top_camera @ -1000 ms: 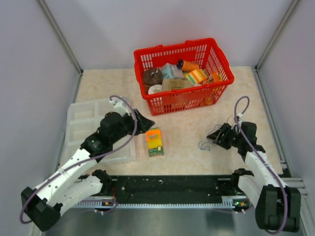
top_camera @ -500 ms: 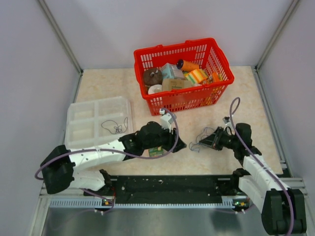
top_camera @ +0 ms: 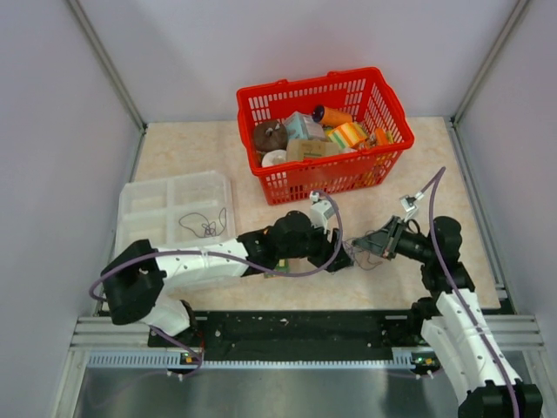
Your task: Untangle the cables
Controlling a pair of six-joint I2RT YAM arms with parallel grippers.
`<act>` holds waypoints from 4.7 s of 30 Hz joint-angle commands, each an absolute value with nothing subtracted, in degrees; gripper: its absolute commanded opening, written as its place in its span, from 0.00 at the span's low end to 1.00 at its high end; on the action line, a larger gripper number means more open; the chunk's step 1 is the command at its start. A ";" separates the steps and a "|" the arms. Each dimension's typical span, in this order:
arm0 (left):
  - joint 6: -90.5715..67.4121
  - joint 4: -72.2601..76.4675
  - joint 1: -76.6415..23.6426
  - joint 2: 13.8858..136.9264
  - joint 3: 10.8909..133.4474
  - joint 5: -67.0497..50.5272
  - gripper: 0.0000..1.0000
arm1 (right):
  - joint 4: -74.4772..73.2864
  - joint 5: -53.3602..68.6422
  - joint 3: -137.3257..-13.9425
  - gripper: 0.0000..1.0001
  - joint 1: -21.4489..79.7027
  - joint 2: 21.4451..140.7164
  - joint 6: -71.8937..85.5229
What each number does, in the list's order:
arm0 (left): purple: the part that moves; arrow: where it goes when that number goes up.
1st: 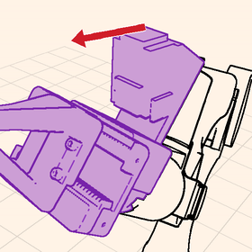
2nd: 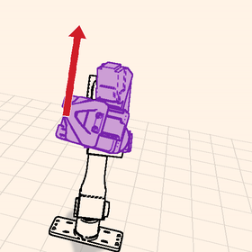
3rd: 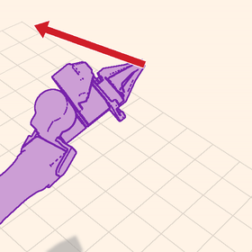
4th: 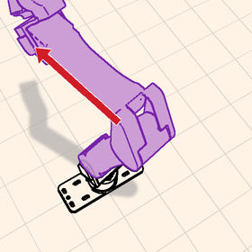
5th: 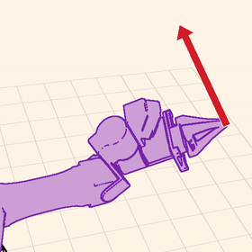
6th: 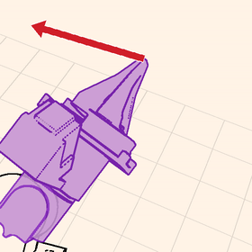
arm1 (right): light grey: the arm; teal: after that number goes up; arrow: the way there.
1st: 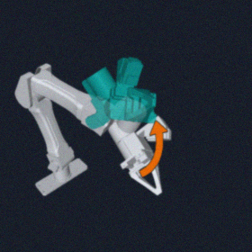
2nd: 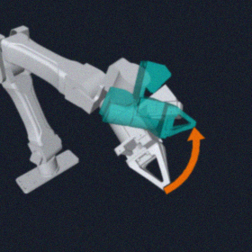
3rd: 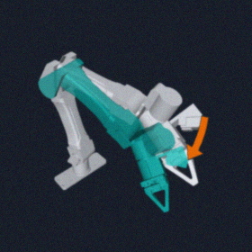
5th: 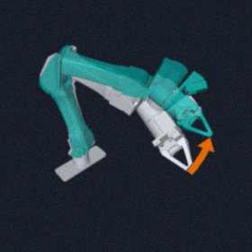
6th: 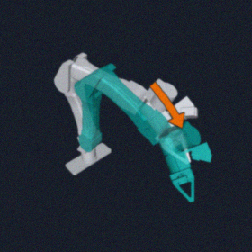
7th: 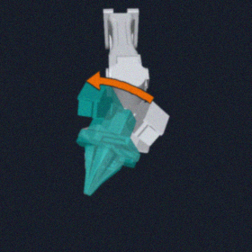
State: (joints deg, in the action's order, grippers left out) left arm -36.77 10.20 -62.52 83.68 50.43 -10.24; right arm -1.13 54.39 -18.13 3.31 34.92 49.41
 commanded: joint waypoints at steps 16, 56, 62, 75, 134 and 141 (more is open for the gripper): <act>-19.44 3.08 -63.90 91.75 68.63 -14.21 0.53 | -2.99 56.34 -21.97 0.00 4.31 27.07 58.88; -22.32 -4.83 -64.51 75.50 75.85 -0.63 0.00 | -19.65 34.56 -21.17 0.93 6.06 33.98 36.75; -24.16 -10.98 -63.46 77.08 78.92 6.33 0.00 | -31.11 34.87 -28.12 0.94 6.68 24.08 36.56; -29.00 -12.30 -62.58 76.11 80.77 1.68 0.00 | -10.47 33.07 -26.28 0.63 21.43 29.60 44.12; -25.67 -56.52 -36.40 58.46 87.19 27.15 0.00 | -12.66 35.24 -19.16 0.00 -5.71 49.31 31.11; -28.47 -54.58 -29.37 57.83 82.62 27.87 0.00 | -11.34 35.68 -18.90 0.00 -5.71 50.45 31.20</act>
